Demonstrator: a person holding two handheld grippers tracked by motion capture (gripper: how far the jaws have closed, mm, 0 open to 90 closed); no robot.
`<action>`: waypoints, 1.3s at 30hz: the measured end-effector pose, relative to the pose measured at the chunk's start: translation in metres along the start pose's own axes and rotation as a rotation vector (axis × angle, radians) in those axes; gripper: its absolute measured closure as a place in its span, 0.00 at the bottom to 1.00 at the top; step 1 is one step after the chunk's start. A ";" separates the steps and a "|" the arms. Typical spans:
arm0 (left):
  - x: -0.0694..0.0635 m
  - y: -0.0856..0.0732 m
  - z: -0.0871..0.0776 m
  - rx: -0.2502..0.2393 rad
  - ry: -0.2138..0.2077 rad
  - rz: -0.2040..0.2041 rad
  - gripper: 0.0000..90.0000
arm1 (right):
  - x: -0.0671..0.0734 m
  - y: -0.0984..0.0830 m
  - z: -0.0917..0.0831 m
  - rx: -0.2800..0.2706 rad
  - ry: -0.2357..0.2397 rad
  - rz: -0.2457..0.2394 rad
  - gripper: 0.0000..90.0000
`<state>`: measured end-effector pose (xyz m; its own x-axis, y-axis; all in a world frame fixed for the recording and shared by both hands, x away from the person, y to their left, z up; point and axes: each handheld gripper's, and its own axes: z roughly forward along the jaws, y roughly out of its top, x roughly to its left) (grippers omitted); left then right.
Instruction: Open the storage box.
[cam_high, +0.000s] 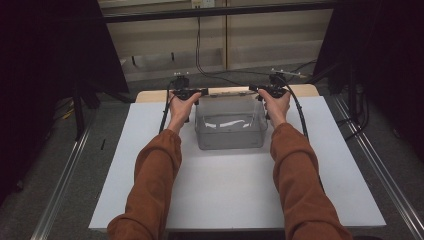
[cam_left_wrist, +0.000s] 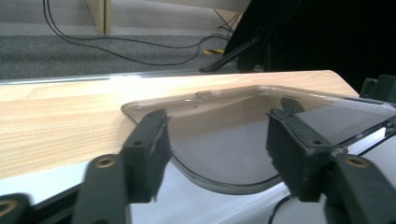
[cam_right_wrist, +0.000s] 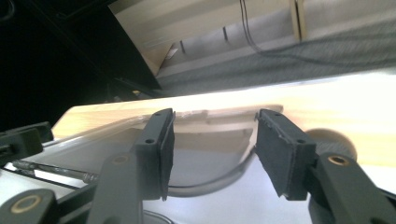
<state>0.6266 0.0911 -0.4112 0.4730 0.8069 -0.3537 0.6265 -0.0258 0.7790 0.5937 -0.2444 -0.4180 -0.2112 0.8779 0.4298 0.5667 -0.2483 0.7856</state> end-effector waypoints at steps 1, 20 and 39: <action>0.001 0.000 -0.001 -0.001 0.002 0.001 0.38 | 0.001 0.001 0.000 -0.007 0.000 -0.013 0.51; -0.007 0.005 -0.021 -0.066 0.016 0.094 0.11 | 0.016 0.003 -0.018 -0.049 -0.004 -0.137 0.29; -0.023 -0.011 -0.042 -0.118 -0.041 0.213 0.05 | 0.025 -0.008 -0.041 -0.089 -0.004 -0.232 0.05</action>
<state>0.5827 0.0977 -0.3893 0.6128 0.7662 -0.1934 0.4346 -0.1223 0.8923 0.5506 -0.2372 -0.3952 -0.3245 0.9170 0.2321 0.4308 -0.0752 0.8993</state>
